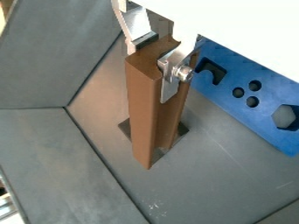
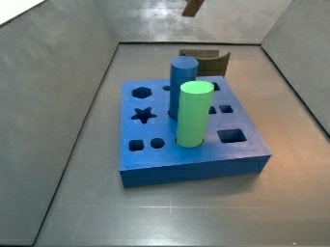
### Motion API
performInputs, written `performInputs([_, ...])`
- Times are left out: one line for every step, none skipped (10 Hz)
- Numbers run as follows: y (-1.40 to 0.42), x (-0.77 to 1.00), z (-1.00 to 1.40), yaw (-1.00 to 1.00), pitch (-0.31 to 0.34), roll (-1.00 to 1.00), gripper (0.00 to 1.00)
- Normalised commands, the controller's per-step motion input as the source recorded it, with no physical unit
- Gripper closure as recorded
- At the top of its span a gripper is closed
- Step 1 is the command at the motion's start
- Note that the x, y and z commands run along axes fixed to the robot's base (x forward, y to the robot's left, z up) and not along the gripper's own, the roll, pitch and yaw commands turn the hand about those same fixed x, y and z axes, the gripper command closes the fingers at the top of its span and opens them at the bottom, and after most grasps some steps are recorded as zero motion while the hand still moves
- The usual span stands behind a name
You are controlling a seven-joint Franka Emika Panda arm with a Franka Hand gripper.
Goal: Pick up the arch object. Move up. Place the arch object on the fixture. Regrasp the arch object. Move to above the board. Insert the arch object.
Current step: Move to above the board.
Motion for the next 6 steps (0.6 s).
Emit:
performInputs([-0.01,0.00,0.27,0.02,0.098,-0.05,1.00])
performInputs([-1.00,-0.74,0.46,-0.14,-0.168,-1.00,1.00])
performInputs([-1.00,-0.74,0.40,-0.13,-0.170,-1.00,1.00])
performInputs([-1.00,-0.84,0.44,-0.13,-0.204,-1.00,1.00])
performInputs([-1.00,-0.93,0.42,-0.13,-0.213,-1.00,1.00])
performInputs([-0.71,-0.77,0.33,-0.14,-0.238,-1.00,1.00])
